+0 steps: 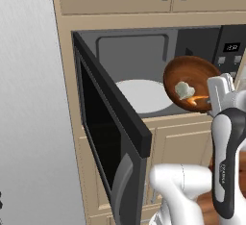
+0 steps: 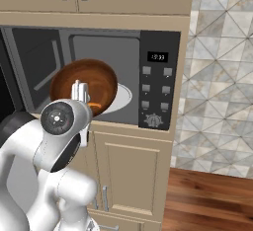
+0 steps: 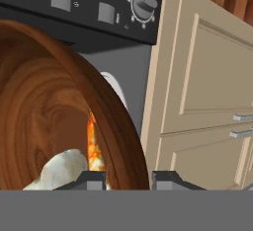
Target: The microwave is finished heating the shrimp and garlic. Take the bowl containing the food and place it on the dining counter.
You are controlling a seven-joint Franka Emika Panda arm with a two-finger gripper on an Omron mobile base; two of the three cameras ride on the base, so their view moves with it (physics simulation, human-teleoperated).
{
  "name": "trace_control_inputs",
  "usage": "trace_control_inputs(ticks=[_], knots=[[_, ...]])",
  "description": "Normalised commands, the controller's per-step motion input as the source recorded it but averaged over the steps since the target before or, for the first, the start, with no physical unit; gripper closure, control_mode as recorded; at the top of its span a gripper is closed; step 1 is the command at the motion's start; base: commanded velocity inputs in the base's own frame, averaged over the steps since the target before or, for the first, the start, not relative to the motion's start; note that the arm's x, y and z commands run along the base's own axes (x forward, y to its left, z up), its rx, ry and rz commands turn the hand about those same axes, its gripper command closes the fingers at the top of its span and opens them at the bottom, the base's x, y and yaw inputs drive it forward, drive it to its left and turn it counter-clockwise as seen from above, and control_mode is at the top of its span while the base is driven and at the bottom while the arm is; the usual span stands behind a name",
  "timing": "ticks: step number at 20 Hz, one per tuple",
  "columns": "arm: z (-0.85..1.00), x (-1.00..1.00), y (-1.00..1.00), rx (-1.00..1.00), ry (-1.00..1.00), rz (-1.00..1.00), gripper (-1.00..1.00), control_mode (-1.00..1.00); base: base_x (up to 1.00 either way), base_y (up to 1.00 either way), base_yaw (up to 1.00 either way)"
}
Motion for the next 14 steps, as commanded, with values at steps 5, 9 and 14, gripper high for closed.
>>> trace_control_inputs(ticks=[5,9,14], knots=[[0.0,0.0,0.0,0.0,0.0,0.0,1.0,-1.0,0.0,0.0,0.0],[0.0,0.0,0.0,0.0,0.0,0.0,1.0,-1.0,0.0,0.0,0.0],[0.0,-0.01,0.0,0.0,0.0,0.0,1.0,-1.0,0.0,0.0,0.0]])
